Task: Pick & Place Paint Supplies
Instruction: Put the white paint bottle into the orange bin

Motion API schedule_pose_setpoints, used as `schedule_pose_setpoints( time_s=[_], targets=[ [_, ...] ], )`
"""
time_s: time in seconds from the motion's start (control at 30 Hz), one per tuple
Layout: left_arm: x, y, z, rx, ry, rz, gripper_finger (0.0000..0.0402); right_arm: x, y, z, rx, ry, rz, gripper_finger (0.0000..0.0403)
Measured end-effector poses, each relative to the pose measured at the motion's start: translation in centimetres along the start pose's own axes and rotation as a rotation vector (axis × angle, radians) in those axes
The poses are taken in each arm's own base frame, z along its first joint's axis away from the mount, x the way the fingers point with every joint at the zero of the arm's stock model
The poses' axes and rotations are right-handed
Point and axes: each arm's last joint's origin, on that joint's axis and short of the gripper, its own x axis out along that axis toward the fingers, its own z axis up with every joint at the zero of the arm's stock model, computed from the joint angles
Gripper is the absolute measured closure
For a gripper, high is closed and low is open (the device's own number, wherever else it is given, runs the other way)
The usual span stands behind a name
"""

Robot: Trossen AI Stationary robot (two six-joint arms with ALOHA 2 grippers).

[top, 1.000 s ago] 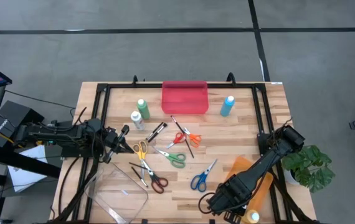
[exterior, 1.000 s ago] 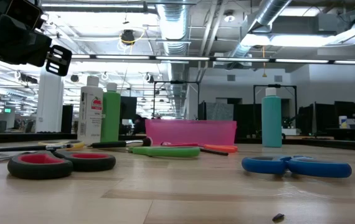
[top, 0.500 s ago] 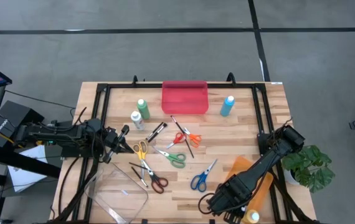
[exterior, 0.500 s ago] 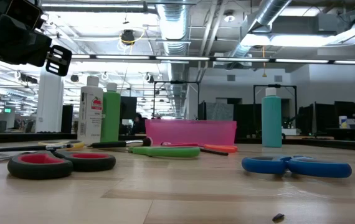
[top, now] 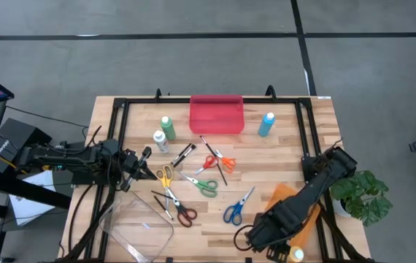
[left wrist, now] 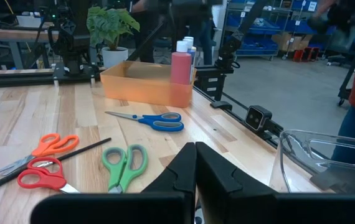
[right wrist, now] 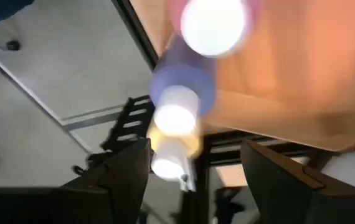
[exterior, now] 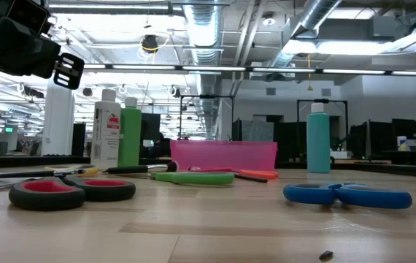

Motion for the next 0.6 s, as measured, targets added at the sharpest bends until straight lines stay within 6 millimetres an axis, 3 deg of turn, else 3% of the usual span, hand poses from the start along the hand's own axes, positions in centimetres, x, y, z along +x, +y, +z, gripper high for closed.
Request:
schedule_pose_setpoints(
  time_s=[0.17,0.4,0.6],
  targets=[
    [0.0,0.0,0.0,0.0,0.0,0.0,0.0401,-5.3,-1.3,-1.3,-0.059,-0.212,0.105,0.0158],
    [0.0,0.0,0.1,0.005,-0.011,0.0,0.0401,-12.1,-6.3,-2.6,0.0,-0.667,0.108,0.0158],
    [0.0,0.0,0.2,0.009,-0.018,0.0,0.0401,-16.0,-9.4,-1.6,-0.065,-0.966,0.082,0.0159]
  ],
)
